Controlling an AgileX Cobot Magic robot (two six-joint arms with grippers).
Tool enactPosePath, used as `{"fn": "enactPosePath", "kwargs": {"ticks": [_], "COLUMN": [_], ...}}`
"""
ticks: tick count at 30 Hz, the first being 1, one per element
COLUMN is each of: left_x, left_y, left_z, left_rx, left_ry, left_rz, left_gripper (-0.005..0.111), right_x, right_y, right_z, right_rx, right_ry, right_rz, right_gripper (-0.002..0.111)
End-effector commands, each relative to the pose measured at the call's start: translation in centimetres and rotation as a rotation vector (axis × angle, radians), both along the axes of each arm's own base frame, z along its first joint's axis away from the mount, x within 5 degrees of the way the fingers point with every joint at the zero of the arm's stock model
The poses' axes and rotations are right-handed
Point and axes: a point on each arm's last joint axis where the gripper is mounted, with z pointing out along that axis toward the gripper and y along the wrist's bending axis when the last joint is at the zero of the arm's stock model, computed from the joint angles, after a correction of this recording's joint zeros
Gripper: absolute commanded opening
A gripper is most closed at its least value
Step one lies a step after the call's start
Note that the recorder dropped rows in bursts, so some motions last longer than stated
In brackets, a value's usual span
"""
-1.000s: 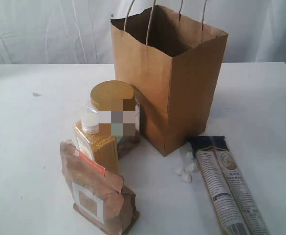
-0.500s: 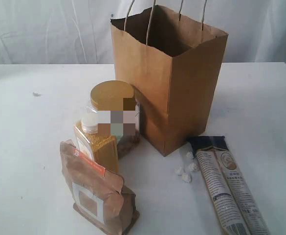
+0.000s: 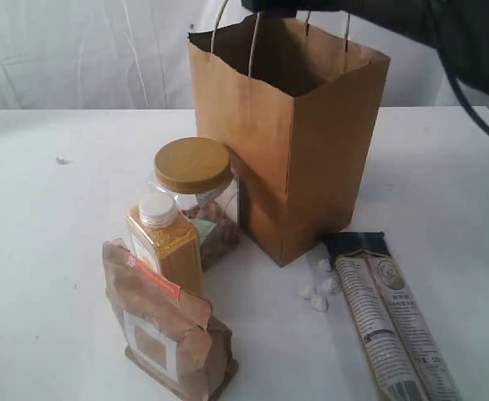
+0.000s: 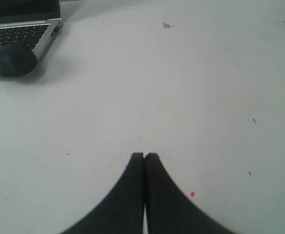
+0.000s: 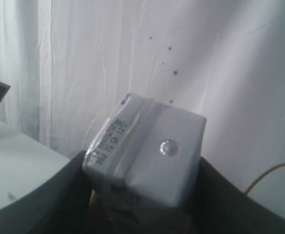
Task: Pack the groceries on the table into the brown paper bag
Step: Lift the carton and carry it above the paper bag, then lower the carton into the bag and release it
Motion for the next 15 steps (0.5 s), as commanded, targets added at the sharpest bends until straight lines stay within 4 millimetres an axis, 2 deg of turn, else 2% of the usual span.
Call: {"fn": "enactPosePath", "kwargs": {"ticks": [1, 4, 6, 11, 15], "left_x": [0.0, 0.0, 0.0, 0.0, 0.0], "left_y": [-0.1, -0.1, -0.1, -0.1, -0.1], "left_z": [-0.2, -0.2, -0.2, -0.2, -0.2], "left_rx": [-0.007, -0.007, -0.007, -0.007, -0.007], "left_ry": [0.0, 0.0, 0.0, 0.0, 0.0], "left_rz": [-0.01, -0.01, -0.01, -0.01, -0.01], "left_gripper": [0.0, 0.0, 0.0, 0.0, 0.0], "right_x": [1.0, 1.4, 1.7, 2.1, 2.1], "right_y": [0.2, 0.4, 0.6, 0.8, 0.7], "right_z": [-1.1, -1.7, -2.1, -3.1, -3.6], "right_rx": [-0.018, -0.02, -0.02, -0.047, -0.066], "right_ry": [0.03, 0.035, 0.036, 0.085, 0.132], "right_rz": [-0.011, -0.01, -0.008, -0.013, -0.02], "right_gripper": [0.029, 0.029, 0.033, 0.052, 0.052]}}
